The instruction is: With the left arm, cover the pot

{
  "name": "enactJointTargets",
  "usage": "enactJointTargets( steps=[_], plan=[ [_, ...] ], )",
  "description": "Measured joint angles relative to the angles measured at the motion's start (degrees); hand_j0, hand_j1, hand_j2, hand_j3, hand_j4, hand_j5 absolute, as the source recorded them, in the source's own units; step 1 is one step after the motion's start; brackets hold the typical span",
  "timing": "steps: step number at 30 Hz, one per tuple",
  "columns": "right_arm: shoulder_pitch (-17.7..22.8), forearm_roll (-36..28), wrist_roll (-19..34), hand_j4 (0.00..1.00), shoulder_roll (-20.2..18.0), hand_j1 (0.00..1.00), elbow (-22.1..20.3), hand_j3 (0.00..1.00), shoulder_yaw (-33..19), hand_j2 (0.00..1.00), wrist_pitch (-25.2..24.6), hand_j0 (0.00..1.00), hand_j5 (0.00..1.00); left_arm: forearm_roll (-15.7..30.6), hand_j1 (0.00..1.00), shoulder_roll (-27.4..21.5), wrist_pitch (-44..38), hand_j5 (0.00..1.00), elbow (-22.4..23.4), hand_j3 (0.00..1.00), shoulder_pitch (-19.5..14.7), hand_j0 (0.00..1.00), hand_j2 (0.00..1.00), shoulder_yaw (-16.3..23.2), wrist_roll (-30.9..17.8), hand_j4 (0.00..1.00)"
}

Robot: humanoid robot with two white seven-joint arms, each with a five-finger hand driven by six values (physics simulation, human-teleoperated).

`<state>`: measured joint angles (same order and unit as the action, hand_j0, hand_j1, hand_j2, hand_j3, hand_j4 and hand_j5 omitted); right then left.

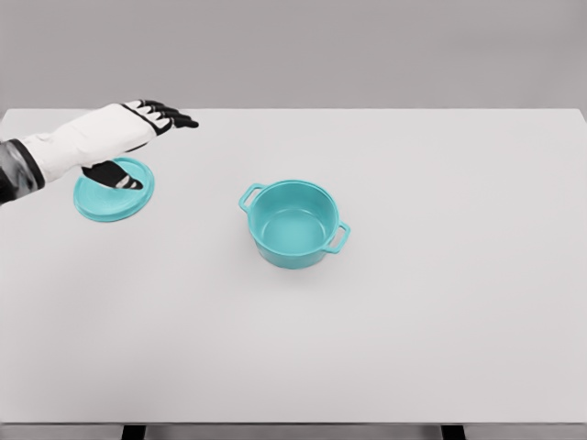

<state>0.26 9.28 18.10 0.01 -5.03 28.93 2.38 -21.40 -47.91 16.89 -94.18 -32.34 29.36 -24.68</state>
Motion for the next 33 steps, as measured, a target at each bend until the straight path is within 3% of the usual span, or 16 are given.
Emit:
enactJointTargets(
  steps=[5,13,19,21,24,25,28,33],
  plan=[
    [0.35,0.03,-0.05,1.0,0.0,1.0,0.17,1.0,-0.02,1.0,-0.19,1.0,1.0,-0.21,1.0,-0.32,0.83,1.0,0.52,1.0,-0.09,1.0,1.0,0.2,-0.07,1.0],
    [0.44,0.06,-0.09,1.0,0.0,1.0,0.21,1.0,-0.02,1.0,-0.26,1.0,1.0,-0.43,1.0,-0.73,3.1,1.0,6.62,1.0,-0.35,1.0,1.0,0.82,-2.85,1.0],
    [0.44,0.06,-0.16,1.0,0.0,1.0,0.21,1.0,-0.01,1.0,-0.26,1.0,1.0,-0.1,1.0,-1.54,5.97,1.0,9.67,1.0,-4.22,1.0,1.0,2.01,-3.22,1.0],
    [0.35,0.06,-0.16,1.0,0.0,1.0,0.2,1.0,-0.01,1.0,-0.27,1.0,1.0,0.15,1.0,-5.55,6.14,1.0,11.36,1.0,-6.94,1.0,1.0,5.78,-3.1,1.0],
    [0.44,0.05,-0.18,1.0,0.0,1.0,0.19,1.0,-0.02,1.0,-0.28,1.0,1.0,1.52,1.0,-8.38,6.28,1.0,16.81,1.0,-17.08,1.0,1.0,14.75,-2.99,1.0],
    [0.35,0.05,-0.18,1.0,0.0,1.0,0.2,1.0,-0.03,1.0,-0.26,1.0,1.0,2.97,1.0,-8.05,6.27,1.0,19.61,1.0,-18.89,1.0,1.0,17.87,-3.08,1.0],
    [0.44,0.06,-0.18,1.0,0.0,1.0,0.2,1.0,-0.01,1.0,-0.26,1.0,1.0,6.3,1.0,-6.04,5.96,1.0,26.54,1.0,-21.53,1.0,1.0,23.93,-5.37,1.0],
    [0.44,0.06,-0.18,1.0,0.0,1.0,0.2,1.0,-0.02,1.0,-0.28,1.0,1.0,8.02,1.0,-2.7,1.78,1.0,30.96,1.0,-22.15,1.0,1.0,27.03,-7.92,1.0]
  ],
)
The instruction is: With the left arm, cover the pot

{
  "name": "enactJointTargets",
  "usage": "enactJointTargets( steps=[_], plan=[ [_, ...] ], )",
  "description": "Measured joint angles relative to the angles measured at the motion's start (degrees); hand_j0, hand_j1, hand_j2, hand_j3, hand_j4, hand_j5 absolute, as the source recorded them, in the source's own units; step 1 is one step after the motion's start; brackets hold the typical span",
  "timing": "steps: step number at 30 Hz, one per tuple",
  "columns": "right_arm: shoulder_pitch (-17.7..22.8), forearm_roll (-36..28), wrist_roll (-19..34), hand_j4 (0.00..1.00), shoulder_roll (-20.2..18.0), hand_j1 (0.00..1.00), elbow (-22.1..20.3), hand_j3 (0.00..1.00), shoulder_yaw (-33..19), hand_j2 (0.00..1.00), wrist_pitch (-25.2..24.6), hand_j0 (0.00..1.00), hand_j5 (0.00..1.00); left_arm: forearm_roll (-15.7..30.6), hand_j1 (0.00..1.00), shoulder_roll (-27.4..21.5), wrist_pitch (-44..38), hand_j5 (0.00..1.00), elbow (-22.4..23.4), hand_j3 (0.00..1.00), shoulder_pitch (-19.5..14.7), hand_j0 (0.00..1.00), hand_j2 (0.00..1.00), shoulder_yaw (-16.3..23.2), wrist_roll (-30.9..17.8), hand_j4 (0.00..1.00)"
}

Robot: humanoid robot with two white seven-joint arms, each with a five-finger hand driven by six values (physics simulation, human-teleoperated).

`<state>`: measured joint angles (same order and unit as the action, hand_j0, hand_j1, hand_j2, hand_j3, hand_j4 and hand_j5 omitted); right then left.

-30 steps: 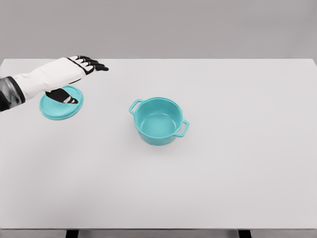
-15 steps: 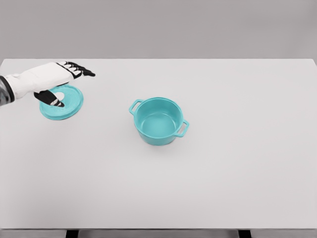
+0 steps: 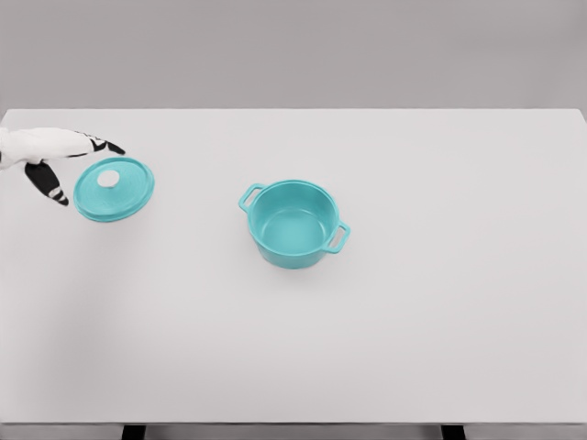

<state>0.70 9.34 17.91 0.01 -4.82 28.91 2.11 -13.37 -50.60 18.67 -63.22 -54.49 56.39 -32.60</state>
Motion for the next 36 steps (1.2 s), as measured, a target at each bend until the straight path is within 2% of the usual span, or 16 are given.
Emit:
enactJointTargets(
  steps=[9,13,15,16,36],
  plan=[
    [0.0,0.0,0.0,1.0,0.0,1.0,0.01,1.0,0.0,1.0,0.02,1.0,1.0,-0.03,1.0,2.5,-3.72,1.0,1.61,1.0,-0.62,1.0,1.0,1.09,-0.61,1.0],
    [-0.09,0.0,0.0,1.0,0.0,1.0,-0.01,1.0,0.0,1.0,0.0,1.0,1.0,-0.14,0.92,3.48,-3.86,0.92,1.74,0.92,-0.62,0.92,0.92,1.15,-0.63,0.92],
    [-0.09,0.0,0.0,1.0,0.0,1.0,-0.01,1.0,0.0,1.0,0.01,1.0,1.0,-0.15,0.81,3.8,-3.86,0.81,1.77,0.81,-0.61,0.81,0.81,1.16,-0.64,0.81],
    [-0.09,0.0,0.0,1.0,0.0,1.0,-0.01,1.0,0.02,1.0,0.01,1.0,1.0,-0.16,0.8,3.92,-3.86,0.8,1.81,0.8,-0.62,0.8,0.8,1.18,-0.64,0.8],
    [-0.09,0.0,0.0,1.0,0.0,1.0,-0.01,1.0,0.0,1.0,0.0,1.0,1.0,-2.26,0.8,6.98,-4.03,0.8,6.39,0.8,-0.7,0.8,0.8,1.87,-0.38,0.8]
  ],
)
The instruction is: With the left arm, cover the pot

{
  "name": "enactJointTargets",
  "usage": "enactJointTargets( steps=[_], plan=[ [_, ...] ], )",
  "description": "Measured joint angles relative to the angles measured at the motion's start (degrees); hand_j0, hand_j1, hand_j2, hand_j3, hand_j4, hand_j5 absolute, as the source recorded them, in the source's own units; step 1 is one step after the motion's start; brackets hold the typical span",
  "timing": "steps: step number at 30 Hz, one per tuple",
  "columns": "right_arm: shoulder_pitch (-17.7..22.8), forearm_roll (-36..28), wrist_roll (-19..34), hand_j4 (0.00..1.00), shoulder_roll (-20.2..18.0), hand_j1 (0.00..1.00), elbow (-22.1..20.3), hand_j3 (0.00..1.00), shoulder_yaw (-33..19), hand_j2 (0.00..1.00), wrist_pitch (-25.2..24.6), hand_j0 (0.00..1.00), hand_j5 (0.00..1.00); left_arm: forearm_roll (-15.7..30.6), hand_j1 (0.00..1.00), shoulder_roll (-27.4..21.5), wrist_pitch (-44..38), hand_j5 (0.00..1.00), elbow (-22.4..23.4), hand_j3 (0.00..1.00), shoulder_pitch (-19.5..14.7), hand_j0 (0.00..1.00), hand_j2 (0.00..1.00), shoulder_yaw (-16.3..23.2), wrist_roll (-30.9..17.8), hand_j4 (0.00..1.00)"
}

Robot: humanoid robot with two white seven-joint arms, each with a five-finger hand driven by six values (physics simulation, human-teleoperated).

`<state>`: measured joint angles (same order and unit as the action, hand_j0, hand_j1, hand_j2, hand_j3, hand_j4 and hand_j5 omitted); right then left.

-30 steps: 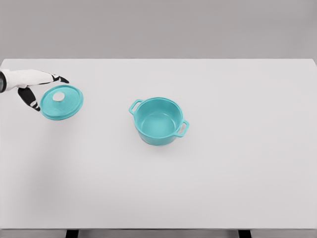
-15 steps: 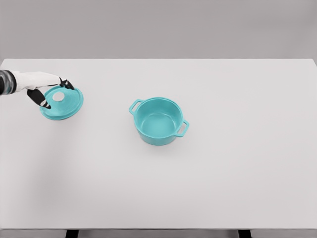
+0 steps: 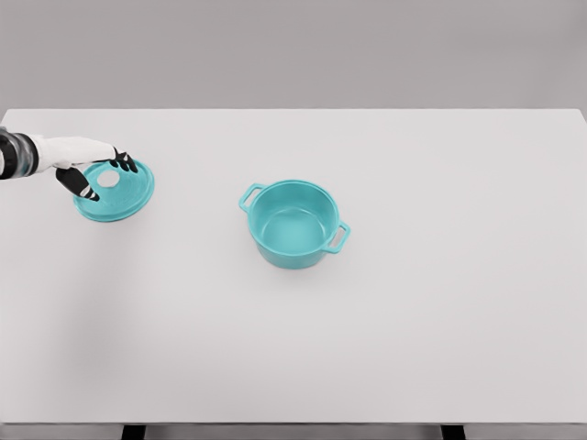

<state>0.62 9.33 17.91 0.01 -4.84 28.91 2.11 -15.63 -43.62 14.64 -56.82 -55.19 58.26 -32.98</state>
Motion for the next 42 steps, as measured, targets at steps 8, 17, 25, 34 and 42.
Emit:
enactJointTargets(
  steps=[8,17,25,34,42],
  plan=[
    [0.0,0.0,0.0,1.0,0.0,1.0,0.01,1.0,0.0,1.0,0.01,1.0,1.0,-0.89,0.74,1.42,-0.21,0.74,1.46,0.74,0.0,0.74,0.74,-0.12,0.34,0.74],
    [0.09,0.0,0.0,1.0,0.0,1.0,0.01,1.0,0.0,1.0,0.0,1.0,1.0,-0.99,0.66,1.74,-0.3,0.66,1.73,0.66,0.0,0.66,0.66,-0.21,0.47,0.66],
    [0.0,0.0,0.0,1.0,0.0,1.0,0.02,1.0,-0.01,1.0,0.0,1.0,1.0,-1.23,0.52,1.77,-0.07,0.52,1.73,0.52,0.09,0.52,0.52,-0.19,0.4,0.52],
    [0.09,0.0,0.0,1.0,0.0,1.0,0.01,1.0,0.0,1.0,0.01,1.0,1.0,-0.96,0.42,1.46,0.51,0.42,1.28,0.42,-0.62,0.42,0.42,-0.07,0.24,0.42],
    [0.09,0.0,0.0,1.0,0.0,1.0,0.01,1.0,0.0,1.0,0.02,1.0,1.0,-0.8,0.41,1.01,4.07,0.41,0.62,0.41,-1.67,0.41,0.41,-0.08,-0.06,0.41]
  ],
)
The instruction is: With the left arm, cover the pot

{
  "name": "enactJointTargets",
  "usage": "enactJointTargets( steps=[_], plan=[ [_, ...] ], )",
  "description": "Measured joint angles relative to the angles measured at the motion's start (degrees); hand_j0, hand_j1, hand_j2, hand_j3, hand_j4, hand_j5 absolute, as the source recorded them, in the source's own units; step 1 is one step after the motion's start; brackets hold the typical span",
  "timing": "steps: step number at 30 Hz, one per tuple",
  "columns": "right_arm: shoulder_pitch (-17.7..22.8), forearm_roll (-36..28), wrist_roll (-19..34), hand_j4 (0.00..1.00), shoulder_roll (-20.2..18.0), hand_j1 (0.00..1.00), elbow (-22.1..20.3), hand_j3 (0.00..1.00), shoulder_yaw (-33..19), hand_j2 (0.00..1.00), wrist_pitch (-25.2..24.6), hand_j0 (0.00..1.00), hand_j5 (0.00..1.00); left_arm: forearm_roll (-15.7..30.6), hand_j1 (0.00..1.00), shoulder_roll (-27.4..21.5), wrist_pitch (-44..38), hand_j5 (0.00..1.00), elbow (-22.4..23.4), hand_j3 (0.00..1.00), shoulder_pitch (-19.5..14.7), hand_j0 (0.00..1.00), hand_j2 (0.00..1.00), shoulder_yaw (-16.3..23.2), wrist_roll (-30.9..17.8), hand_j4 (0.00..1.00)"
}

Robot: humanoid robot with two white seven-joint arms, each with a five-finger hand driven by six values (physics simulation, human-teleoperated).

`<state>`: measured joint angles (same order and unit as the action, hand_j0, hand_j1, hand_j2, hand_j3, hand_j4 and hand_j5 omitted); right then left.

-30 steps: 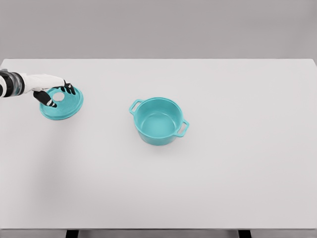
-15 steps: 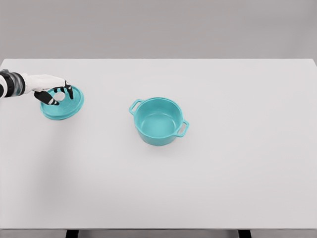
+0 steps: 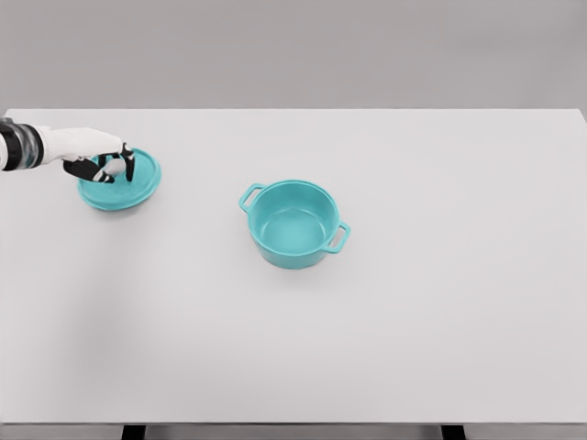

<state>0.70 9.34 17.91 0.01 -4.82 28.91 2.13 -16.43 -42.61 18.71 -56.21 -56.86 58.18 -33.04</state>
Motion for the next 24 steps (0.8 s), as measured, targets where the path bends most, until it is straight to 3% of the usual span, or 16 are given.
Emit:
enactJointTargets(
  steps=[4,24],
  plan=[
    [-0.09,0.0,0.0,1.0,0.0,1.0,-0.01,1.0,0.0,1.0,-0.01,1.0,1.0,0.17,0.42,-0.05,2.51,0.42,-1.77,0.42,-1.05,0.42,0.42,-0.05,-0.18,0.42],
    [0.0,0.0,0.0,1.0,0.0,1.0,0.0,1.0,0.0,1.0,0.01,1.0,1.0,6.12,0.43,-0.04,11.04,0.43,-20.11,0.43,-2.2,0.43,0.43,0.05,-0.48,0.43]
  ],
)
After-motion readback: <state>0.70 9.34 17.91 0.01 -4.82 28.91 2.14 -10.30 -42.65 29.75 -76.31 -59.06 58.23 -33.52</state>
